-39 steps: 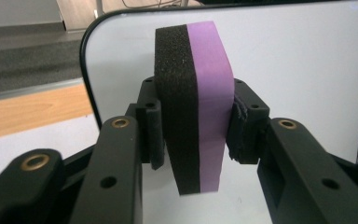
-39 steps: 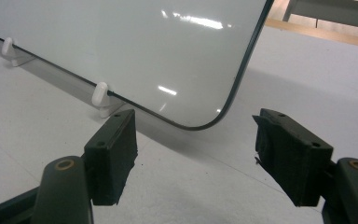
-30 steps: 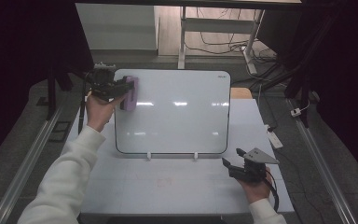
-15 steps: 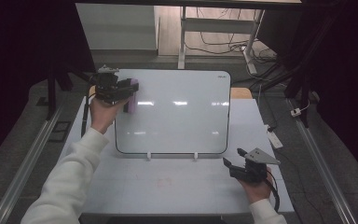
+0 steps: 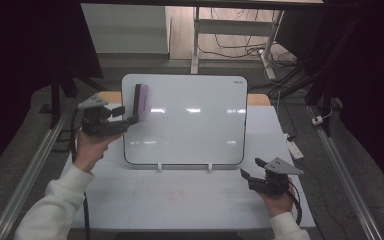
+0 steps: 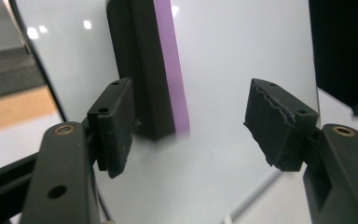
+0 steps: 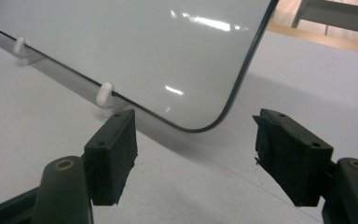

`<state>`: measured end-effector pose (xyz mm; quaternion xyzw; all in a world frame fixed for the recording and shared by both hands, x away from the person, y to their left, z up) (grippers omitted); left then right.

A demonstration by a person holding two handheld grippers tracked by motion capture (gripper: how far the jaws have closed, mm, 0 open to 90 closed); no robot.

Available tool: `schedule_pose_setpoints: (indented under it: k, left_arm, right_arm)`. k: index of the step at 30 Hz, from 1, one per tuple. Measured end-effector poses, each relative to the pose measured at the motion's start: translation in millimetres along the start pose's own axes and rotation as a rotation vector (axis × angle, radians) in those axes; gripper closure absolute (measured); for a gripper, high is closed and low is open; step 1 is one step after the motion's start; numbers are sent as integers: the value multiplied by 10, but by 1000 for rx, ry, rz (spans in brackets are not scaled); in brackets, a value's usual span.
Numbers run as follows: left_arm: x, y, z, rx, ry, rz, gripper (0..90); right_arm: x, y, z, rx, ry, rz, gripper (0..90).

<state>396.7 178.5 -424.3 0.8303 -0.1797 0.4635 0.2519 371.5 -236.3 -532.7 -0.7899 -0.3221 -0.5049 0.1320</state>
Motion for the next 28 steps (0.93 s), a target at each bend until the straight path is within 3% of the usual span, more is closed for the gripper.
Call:
schedule_pose_setpoints:
  k: [6, 13, 16, 21, 28]
  left_arm:
    - [-499, 60, -165, -39, -42, 12, 325]
    - [-946, 152, -245, -68, -89, 32, 313]
    - [-1103, 159, -244, -77, -98, 14, 311]
    - [-1247, 141, -255, -74, -101, -7, 301]
    - [-1328, 125, -247, -78, -114, -21, 284]
  right_arm:
    - [3, -22, 35, 46, -6, -22, 284]
    - [-12, -33, 56, 73, -24, -43, 284]
    - [-19, -25, 53, 81, -24, -43, 283]
    - [-23, -5, 48, 82, -22, -42, 284]
    - [-3, -5, 43, 84, -13, -52, 284]
Point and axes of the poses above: each handheld gripper's, and its own axes: z roughly forward along the jaws, x roughly out of its top, y roughly to its right, the point moved 9 cm from there along z, roughly forward along the jaws, and after that the axes turned 4 degrees about -z, right-handed, at the moved point
